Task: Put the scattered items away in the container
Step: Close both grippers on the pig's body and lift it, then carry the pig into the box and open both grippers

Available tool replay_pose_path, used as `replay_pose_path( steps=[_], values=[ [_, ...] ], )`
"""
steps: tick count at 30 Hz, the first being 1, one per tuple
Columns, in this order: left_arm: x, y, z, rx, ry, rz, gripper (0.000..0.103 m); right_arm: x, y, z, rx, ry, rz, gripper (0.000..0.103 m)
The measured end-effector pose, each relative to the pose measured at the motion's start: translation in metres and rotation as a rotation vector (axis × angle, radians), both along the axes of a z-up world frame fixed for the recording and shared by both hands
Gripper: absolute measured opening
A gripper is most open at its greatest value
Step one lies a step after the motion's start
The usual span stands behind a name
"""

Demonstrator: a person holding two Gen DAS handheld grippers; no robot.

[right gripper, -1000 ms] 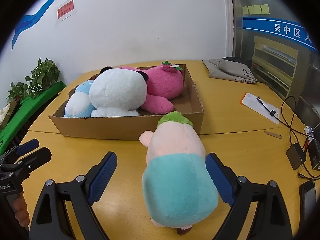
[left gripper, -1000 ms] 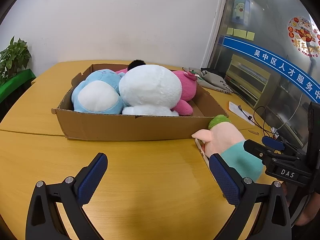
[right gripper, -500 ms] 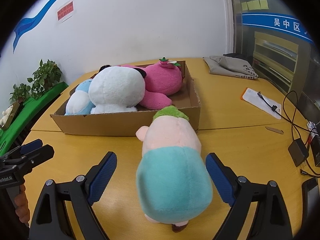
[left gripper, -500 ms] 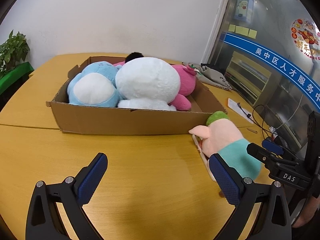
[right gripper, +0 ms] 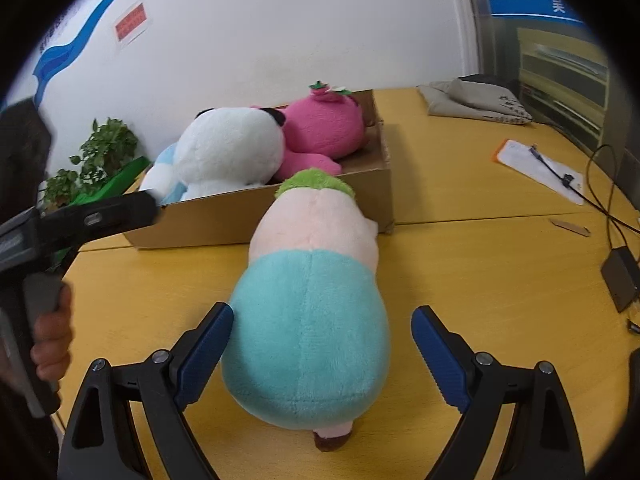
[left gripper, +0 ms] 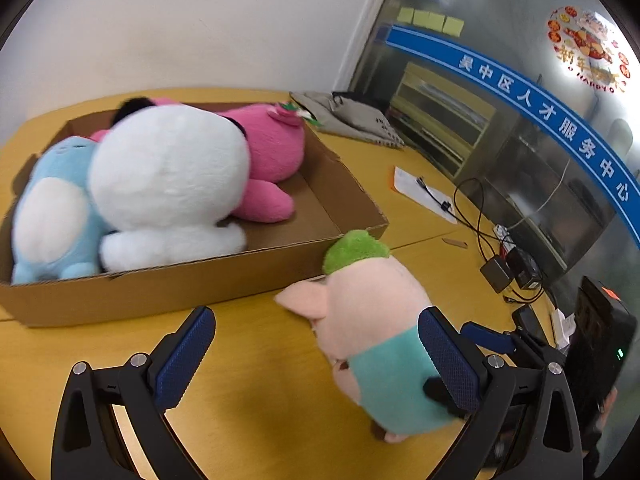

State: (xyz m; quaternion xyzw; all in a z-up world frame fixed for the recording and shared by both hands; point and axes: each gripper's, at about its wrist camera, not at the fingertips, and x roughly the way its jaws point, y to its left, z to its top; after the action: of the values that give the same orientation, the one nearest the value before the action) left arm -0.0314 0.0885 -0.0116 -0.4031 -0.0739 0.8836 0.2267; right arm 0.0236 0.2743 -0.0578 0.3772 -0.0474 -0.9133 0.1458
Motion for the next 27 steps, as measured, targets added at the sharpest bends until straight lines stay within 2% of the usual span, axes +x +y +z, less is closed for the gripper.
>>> replay_pose_path(
  steps=[6,9,10,12,14,17,21,24,27],
  values=[
    [-0.035,0.033,-0.02,0.037,-0.075,-0.059,0.103,-0.008,-0.005,-0.012,-0.019,-0.052,0.071,0.091],
    [-0.039,0.042,-0.025,0.037,-0.078,-0.078,0.101,-0.002,-0.008,-0.021,-0.026,-0.07,0.1,0.09],
    [-0.04,0.045,-0.027,0.021,-0.08,-0.081,0.096,0.0,-0.007,-0.024,-0.031,-0.071,0.1,0.09],
    [-0.04,0.048,-0.027,0.029,-0.081,-0.11,0.071,0.005,-0.002,-0.025,-0.048,-0.065,0.087,0.09],
    [-0.04,0.048,-0.023,0.043,-0.082,-0.123,0.065,0.008,0.006,-0.024,-0.08,-0.057,0.077,0.083],
    [-0.038,0.052,-0.015,0.018,-0.064,-0.13,0.059,0.009,0.008,-0.023,-0.099,-0.058,0.081,0.079],
    [-0.037,0.045,0.006,0.04,-0.025,-0.125,0.053,0.007,0.004,-0.016,-0.108,-0.036,0.086,0.073],
    [-0.038,0.037,0.041,0.068,0.06,-0.141,0.052,0.002,0.007,0.001,-0.141,0.013,0.091,0.072],
    [-0.053,0.034,0.076,0.046,0.14,-0.15,0.052,-0.012,0.003,0.028,-0.137,0.086,0.106,0.072]
  ],
)
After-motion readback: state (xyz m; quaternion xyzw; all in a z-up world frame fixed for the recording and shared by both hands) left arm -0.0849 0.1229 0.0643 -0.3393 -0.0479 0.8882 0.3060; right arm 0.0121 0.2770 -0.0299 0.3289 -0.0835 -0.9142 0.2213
